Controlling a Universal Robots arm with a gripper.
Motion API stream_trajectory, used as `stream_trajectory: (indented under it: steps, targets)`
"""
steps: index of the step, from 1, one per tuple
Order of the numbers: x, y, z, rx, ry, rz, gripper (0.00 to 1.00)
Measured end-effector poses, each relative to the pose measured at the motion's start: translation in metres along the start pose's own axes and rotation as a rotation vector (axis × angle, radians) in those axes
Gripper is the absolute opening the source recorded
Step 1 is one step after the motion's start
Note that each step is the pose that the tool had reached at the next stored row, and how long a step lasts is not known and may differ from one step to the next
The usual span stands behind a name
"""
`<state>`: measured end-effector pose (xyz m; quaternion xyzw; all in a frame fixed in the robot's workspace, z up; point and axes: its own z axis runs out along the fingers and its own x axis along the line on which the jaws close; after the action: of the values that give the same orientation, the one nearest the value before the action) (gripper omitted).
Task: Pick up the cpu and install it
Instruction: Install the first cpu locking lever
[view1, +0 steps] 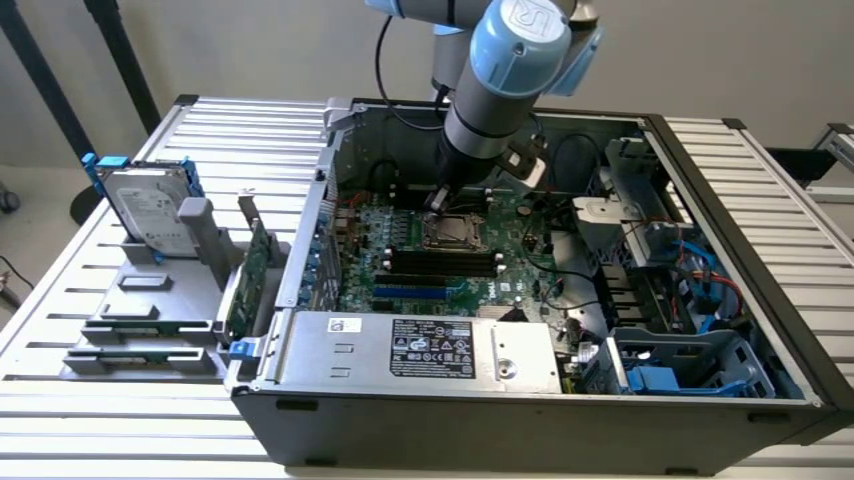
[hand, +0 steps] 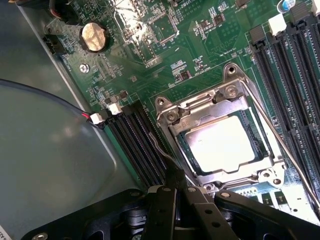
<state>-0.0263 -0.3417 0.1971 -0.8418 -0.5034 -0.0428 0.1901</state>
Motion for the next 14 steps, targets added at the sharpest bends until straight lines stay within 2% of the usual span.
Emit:
stream_trajectory:
  steps: [14]
  targets:
    - [0.002, 0.0053, 0.0004, 0.0001, 0.0004, 0.0, 0.11]
